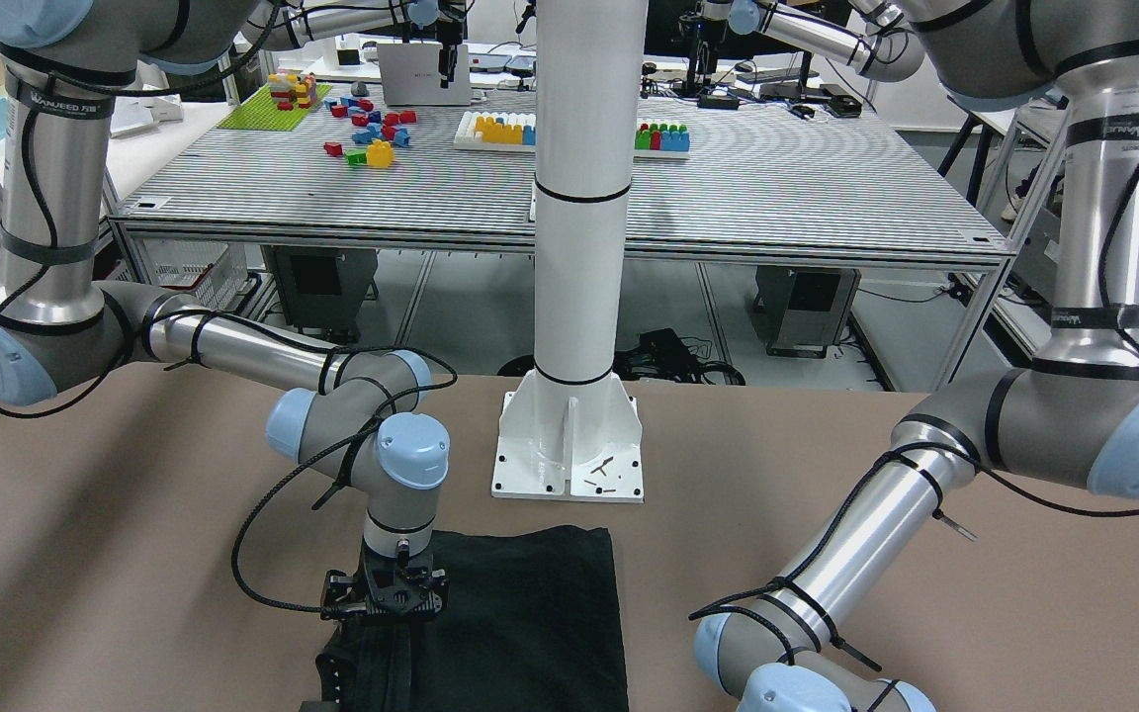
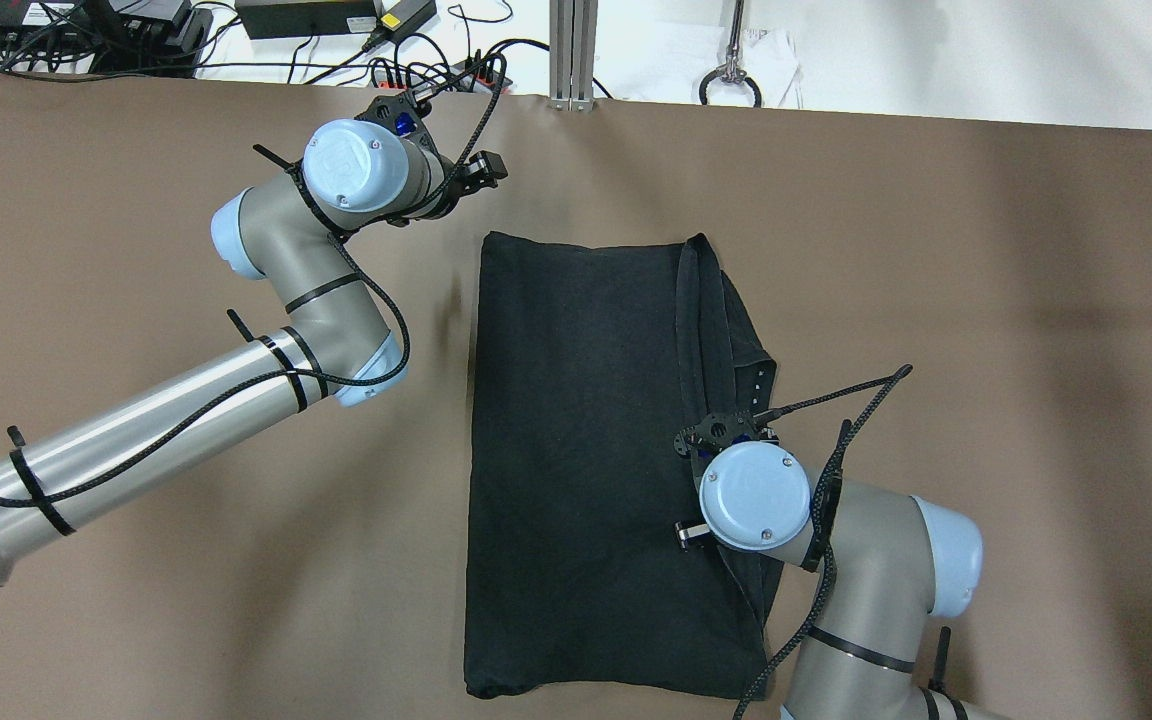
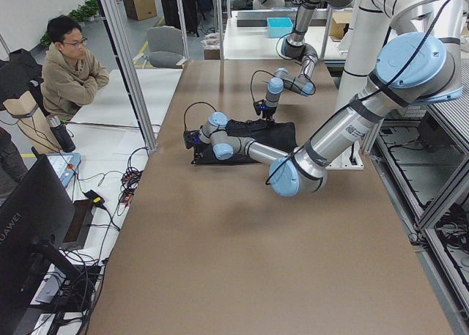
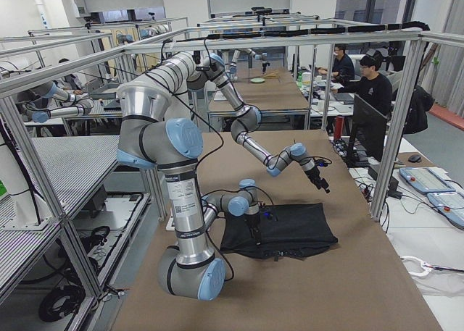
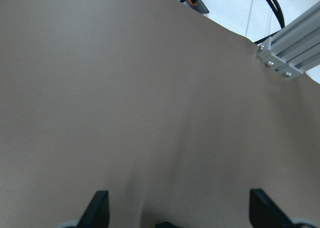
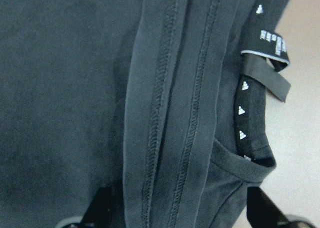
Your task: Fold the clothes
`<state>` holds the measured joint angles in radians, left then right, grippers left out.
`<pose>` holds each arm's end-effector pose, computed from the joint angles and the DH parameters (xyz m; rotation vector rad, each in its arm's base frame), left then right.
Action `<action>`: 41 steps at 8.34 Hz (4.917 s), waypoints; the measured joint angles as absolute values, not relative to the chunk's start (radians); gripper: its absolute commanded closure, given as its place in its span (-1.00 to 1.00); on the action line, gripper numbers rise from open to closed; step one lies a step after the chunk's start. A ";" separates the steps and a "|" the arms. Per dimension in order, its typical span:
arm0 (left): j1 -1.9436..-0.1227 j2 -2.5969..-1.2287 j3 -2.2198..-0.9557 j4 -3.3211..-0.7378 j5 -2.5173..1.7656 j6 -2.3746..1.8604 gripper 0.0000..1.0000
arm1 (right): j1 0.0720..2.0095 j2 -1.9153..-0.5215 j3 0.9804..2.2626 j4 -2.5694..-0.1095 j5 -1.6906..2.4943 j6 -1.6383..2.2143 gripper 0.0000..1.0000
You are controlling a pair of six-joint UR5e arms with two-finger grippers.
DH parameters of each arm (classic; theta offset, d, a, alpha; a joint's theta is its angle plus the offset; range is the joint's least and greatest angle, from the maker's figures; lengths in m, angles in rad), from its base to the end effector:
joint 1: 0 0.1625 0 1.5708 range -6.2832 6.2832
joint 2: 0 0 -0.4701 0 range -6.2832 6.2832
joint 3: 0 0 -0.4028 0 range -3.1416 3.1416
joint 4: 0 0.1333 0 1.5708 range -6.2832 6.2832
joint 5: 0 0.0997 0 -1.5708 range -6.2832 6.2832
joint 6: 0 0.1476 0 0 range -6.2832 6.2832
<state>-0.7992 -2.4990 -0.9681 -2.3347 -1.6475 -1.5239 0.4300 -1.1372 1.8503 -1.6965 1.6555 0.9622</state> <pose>0.5642 -0.7550 0.2952 0.3915 1.0408 -0.6333 -0.5556 -0.3877 0.3928 0.2203 -0.5514 -0.1982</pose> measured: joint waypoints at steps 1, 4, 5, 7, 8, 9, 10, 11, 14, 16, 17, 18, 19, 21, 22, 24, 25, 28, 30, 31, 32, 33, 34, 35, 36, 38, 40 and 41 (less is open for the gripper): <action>-0.799 -2.498 -0.968 -2.335 -1.647 -1.524 -1.00 | 0.440 -1.141 1.844 -1.681 1.655 0.946 -0.90; -0.799 -2.497 -0.968 -2.335 -1.648 -1.522 -1.00 | 0.479 -1.191 1.840 -1.630 1.662 0.863 -0.90; -0.799 -2.497 -0.968 -2.335 -1.647 -1.522 -1.00 | 0.501 -1.221 1.844 -1.614 1.664 0.824 -0.90; -0.799 -2.499 -0.969 -2.335 -1.647 -1.524 -1.00 | 0.537 -1.235 1.849 -1.602 1.707 0.783 -0.90; -0.799 -2.501 -0.969 -2.335 -1.647 -1.524 -1.00 | 0.559 -1.212 1.847 -1.612 1.748 0.780 -0.90; -0.799 -2.502 -0.969 -2.334 -1.647 -1.525 -1.00 | 0.575 -1.173 1.836 -1.632 1.771 0.782 -0.90; -0.799 -2.503 -0.969 -2.333 -1.647 -1.525 -1.00 | 0.584 -1.120 1.803 -1.647 1.782 0.787 -0.90; -0.798 -2.503 -0.969 -2.332 -1.648 -1.524 -1.00 | 0.588 -1.068 1.752 -1.649 1.786 0.791 -0.90; -0.798 -2.505 -0.969 -2.330 -1.648 -1.524 -1.00 | 0.603 -0.978 1.603 -1.595 1.785 0.796 -0.90; -0.799 -2.506 -0.976 -2.329 -1.647 -1.525 -1.00 | 0.661 -0.969 1.531 -1.542 1.785 0.746 -0.90; -0.799 -2.504 -0.985 -2.326 -1.646 -1.525 -1.00 | 0.693 -0.977 1.512 -1.531 1.787 0.703 -0.90; -0.799 -2.502 -0.992 -2.325 -1.646 -1.526 -1.00 | 0.717 -0.994 1.500 -1.517 1.790 0.663 -0.90; -0.800 -2.500 -0.995 -2.324 -1.646 -1.526 -1.00 | 0.736 -1.001 1.495 -1.508 1.799 0.641 -0.90; -0.800 -2.499 -0.997 -2.324 -1.646 -1.525 -1.00 | 0.755 -0.982 1.494 -1.504 1.822 0.634 -0.90; -0.800 -2.500 -0.997 -2.324 -1.646 -1.526 -1.00 | 0.758 -0.976 1.502 -1.503 1.840 0.661 -0.90; -0.799 -2.502 -0.997 -2.324 -1.646 -1.526 -1.00 | 0.744 -0.985 1.562 -1.496 1.865 0.916 -0.90; -0.799 -2.503 -0.997 -2.324 -1.646 -1.526 -1.00 | 0.723 -1.006 1.623 -1.495 1.870 1.105 -0.90; -0.799 -2.504 -0.997 -2.323 -1.648 -1.526 -1.00 | 0.613 -1.146 1.862 -1.491 1.825 1.571 -0.83; -0.798 -2.504 -1.001 -2.324 -1.650 -1.527 -1.00 | 0.479 -1.183 1.931 -1.490 1.674 1.888 -0.65; -0.798 -2.503 -1.001 -2.324 -1.649 -1.528 -1.00 | 0.424 -1.205 1.957 -1.491 1.637 1.976 -0.62; -0.797 -2.502 -1.001 -2.324 -1.648 -1.528 -1.00 | 0.377 -1.233 1.982 -1.491 1.618 2.041 -0.59; -0.797 -2.500 -1.001 -2.325 -1.648 -1.528 -1.00 | 0.347 -1.259 2.002 -1.491 1.611 2.096 -0.58; -0.797 -2.499 -1.002 -2.325 -1.648 -1.528 -1.00 | 0.322 -1.287 2.014 -1.491 1.607 2.134 -0.56; -0.797 -2.497 -1.002 -2.326 -1.647 -1.529 -1.00 | 0.302 -1.314 2.021 -1.491 1.606 2.155 -0.55; -0.798 -2.497 -1.003 -2.327 -1.647 -1.530 -1.00 | 0.282 -1.331 2.024 -1.491 1.604 2.167 -0.55; -0.798 -2.496 -1.005 -2.327 -1.645 -1.531 -1.00 | 0.251 -1.354 2.024 -1.490 1.599 2.179 -0.50; -0.798 -2.499 -1.006 -2.327 -1.644 -1.531 -1.00 | 0.237 -1.359 2.024 -1.490 1.595 2.206 -0.40; -0.798 -2.500 -1.006 -2.327 -1.644 -1.531 -1.00 | 0.234 -1.360 2.023 -1.490 1.592 2.211 -0.37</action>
